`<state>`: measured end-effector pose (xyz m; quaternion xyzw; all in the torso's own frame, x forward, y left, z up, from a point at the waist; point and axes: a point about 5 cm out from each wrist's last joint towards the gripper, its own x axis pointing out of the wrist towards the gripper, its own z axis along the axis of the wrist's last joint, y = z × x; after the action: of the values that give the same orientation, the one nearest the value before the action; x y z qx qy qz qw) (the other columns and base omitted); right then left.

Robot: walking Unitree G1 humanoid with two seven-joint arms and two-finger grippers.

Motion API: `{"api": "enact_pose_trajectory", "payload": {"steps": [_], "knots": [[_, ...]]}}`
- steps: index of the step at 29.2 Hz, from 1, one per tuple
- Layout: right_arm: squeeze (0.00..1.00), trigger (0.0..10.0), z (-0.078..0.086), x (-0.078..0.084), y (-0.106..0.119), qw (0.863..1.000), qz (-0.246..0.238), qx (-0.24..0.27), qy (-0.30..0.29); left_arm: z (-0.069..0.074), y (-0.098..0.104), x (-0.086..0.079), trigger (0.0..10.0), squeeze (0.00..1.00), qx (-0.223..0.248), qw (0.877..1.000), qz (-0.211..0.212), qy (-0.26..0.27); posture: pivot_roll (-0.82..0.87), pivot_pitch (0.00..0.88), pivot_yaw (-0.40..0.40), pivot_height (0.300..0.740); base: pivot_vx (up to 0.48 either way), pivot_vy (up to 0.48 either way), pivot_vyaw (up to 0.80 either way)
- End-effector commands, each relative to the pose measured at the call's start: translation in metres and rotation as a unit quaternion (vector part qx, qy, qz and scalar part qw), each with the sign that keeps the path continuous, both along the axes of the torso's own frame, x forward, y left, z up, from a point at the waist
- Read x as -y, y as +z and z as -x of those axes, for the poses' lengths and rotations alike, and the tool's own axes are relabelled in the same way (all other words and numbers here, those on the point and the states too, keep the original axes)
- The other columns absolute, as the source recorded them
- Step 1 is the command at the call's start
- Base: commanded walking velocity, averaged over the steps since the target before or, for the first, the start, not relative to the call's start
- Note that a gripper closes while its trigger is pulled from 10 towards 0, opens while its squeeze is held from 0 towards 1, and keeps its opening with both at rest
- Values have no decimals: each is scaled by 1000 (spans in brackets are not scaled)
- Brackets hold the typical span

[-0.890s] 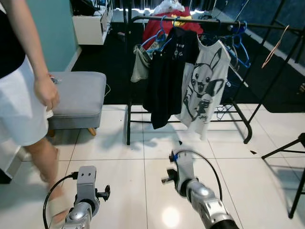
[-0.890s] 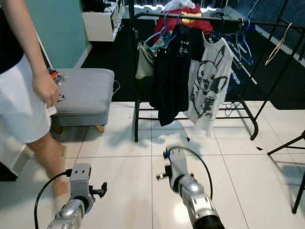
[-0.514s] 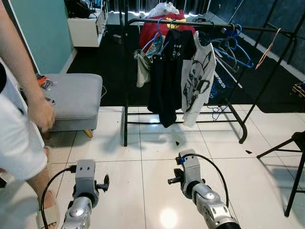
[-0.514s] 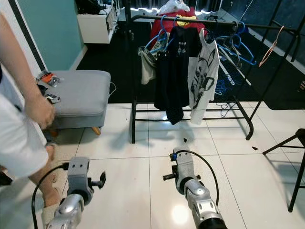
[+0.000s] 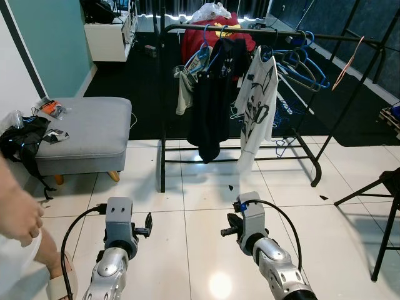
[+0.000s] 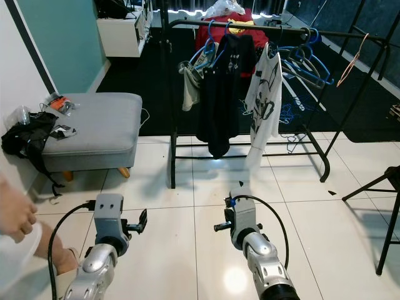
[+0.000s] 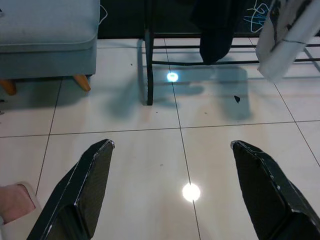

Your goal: Hang hanger

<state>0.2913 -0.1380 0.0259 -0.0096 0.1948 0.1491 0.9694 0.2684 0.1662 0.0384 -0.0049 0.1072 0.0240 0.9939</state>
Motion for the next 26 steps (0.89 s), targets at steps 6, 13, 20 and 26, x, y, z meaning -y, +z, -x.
{"api": "enact_pose_trajectory", "payload": {"steps": [6,13,20,26], "knots": [[0,10000,-1,0,-1,1000,11,7,5,-1,2,4,10000,0,3,1000,6,-9,-29,38,-34,740,0,0,0],[0,10000,-6,5,3,1000,5,23,-7,-6,12,10,10000,0,19,999,16,-28,-26,30,-33,740,271,0,0],[0,10000,-6,5,2,1000,-6,20,-5,-8,19,12,10000,0,31,999,14,-33,-20,25,-32,740,322,0,-343],[0,10000,-6,6,1,1000,-6,20,-9,-9,20,12,10000,0,33,999,13,-34,-21,26,-33,740,336,0,-796]]}}
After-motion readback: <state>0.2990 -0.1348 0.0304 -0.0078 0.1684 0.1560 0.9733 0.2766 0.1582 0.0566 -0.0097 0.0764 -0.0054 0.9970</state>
